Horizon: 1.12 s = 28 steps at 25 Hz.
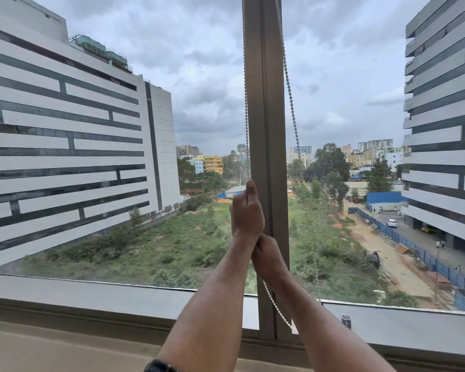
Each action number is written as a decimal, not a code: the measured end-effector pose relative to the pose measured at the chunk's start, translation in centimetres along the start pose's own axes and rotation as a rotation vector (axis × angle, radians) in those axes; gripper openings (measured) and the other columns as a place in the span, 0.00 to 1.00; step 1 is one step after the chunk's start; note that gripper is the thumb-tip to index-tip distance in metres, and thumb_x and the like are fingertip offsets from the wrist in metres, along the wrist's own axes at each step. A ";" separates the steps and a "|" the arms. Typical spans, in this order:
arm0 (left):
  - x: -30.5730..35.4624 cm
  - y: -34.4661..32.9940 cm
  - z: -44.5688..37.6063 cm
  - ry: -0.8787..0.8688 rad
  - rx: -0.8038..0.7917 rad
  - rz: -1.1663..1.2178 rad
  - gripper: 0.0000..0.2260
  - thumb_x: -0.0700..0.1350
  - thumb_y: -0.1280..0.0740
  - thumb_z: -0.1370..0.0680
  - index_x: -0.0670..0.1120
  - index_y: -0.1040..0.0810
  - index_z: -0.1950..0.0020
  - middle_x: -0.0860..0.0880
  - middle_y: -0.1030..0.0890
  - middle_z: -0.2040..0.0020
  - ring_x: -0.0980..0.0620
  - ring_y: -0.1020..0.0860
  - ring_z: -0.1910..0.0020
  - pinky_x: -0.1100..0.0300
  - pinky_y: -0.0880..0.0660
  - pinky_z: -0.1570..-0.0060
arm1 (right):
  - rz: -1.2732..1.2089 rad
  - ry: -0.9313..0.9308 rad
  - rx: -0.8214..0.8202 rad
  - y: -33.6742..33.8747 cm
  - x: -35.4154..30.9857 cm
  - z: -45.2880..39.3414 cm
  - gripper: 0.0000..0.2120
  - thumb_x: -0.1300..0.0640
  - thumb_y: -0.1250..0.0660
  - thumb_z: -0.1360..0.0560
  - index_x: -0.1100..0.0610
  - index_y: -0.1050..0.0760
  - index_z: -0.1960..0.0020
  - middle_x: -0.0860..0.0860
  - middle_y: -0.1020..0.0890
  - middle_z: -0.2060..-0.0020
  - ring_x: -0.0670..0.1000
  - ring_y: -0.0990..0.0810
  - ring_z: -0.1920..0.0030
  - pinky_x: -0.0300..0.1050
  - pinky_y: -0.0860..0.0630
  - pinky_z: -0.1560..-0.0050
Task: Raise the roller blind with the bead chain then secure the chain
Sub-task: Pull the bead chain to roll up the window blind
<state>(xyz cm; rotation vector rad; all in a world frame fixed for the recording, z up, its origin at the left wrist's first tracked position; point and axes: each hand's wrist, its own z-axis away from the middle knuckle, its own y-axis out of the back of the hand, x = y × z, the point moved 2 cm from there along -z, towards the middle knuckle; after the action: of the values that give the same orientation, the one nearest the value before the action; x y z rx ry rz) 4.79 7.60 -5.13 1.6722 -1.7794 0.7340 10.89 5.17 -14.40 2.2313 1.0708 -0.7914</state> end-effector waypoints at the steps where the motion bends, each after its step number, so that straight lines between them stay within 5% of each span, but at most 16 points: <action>1: -0.4 0.1 0.4 -0.005 -0.004 -0.009 0.28 0.58 0.46 0.14 0.50 0.41 0.73 0.56 0.40 0.81 0.57 0.42 0.80 0.61 0.44 0.77 | 0.004 -0.016 0.000 -0.2 0.4 0.3 0.23 0.70 0.39 0.24 0.47 0.29 0.69 0.35 0.22 0.76 0.37 0.30 0.74 0.36 0.34 0.70; 7: -1.6 0.2 2.2 0.042 -0.024 0.004 0.27 0.61 0.47 0.16 0.52 0.36 0.73 0.56 0.35 0.79 0.57 0.39 0.78 0.56 0.42 0.72 | -0.179 -0.053 0.085 -1.4 0.8 1.9 0.17 0.61 0.37 0.29 0.42 0.21 0.67 0.37 0.22 0.75 0.38 0.30 0.73 0.34 0.35 0.72; 12: -2.2 0.3 3.6 -0.009 0.019 -0.041 0.25 0.62 0.48 0.18 0.49 0.27 0.65 0.58 0.23 0.72 0.58 0.28 0.73 0.60 0.32 0.70 | -0.327 -0.162 0.080 -2.0 1.4 3.6 0.11 0.53 0.37 0.30 0.51 0.16 0.57 0.41 0.23 0.73 0.43 0.32 0.69 0.43 0.35 0.71; 16: -2.3 0.7 4.9 -0.071 0.037 -0.036 0.17 0.55 0.46 0.16 0.49 0.24 0.56 0.53 0.22 0.69 0.52 0.22 0.68 0.49 0.24 0.63 | -0.288 -0.193 0.145 -1.8 1.2 4.6 0.14 0.53 0.39 0.25 0.44 0.16 0.47 0.43 0.14 0.64 0.42 0.23 0.67 0.38 0.27 0.69; 20: -1.7 1.0 6.5 -0.184 0.038 -0.084 0.14 0.52 0.46 0.16 0.47 0.27 0.39 0.44 0.17 0.51 0.46 0.20 0.54 0.47 0.22 0.54 | -0.246 -0.224 0.184 -1.4 0.7 5.9 0.14 0.55 0.38 0.21 0.39 0.19 0.45 0.43 0.12 0.56 0.40 0.17 0.61 0.46 0.23 0.61; 22: -1.1 1.1 7.3 -0.271 0.058 -0.148 0.17 0.50 0.44 0.16 0.44 0.30 0.30 0.43 0.21 0.38 0.45 0.22 0.41 0.48 0.24 0.42 | -0.090 -0.145 0.204 -0.8 0.7 6.6 0.13 0.52 0.38 0.22 0.42 0.20 0.41 0.44 0.13 0.50 0.47 0.16 0.52 0.51 0.21 0.55; 25: 0.2 0.9 8.6 -0.396 0.089 -0.286 0.21 0.49 0.44 0.16 0.42 0.32 0.25 0.44 0.26 0.28 0.45 0.28 0.29 0.51 0.32 0.31 | 0.222 -0.108 0.219 0.3 2.0 7.7 0.13 0.56 0.34 0.21 0.53 0.24 0.37 0.53 0.17 0.43 0.57 0.18 0.44 0.54 0.20 0.46; 28: 1.6 0.3 9.5 -0.511 0.108 -0.356 0.22 0.48 0.44 0.16 0.42 0.32 0.23 0.44 0.30 0.22 0.47 0.33 0.23 0.56 0.38 0.29 | 0.244 -0.012 0.362 1.7 1.3 8.3 0.12 0.56 0.36 0.20 0.50 0.29 0.37 0.57 0.20 0.43 0.56 0.22 0.48 0.51 0.22 0.46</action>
<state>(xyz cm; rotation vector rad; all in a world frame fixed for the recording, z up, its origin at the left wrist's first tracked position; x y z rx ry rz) 3.97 -0.40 -10.41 2.3253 -1.7004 0.2588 10.68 -0.70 -20.60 2.5904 0.6698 -0.9479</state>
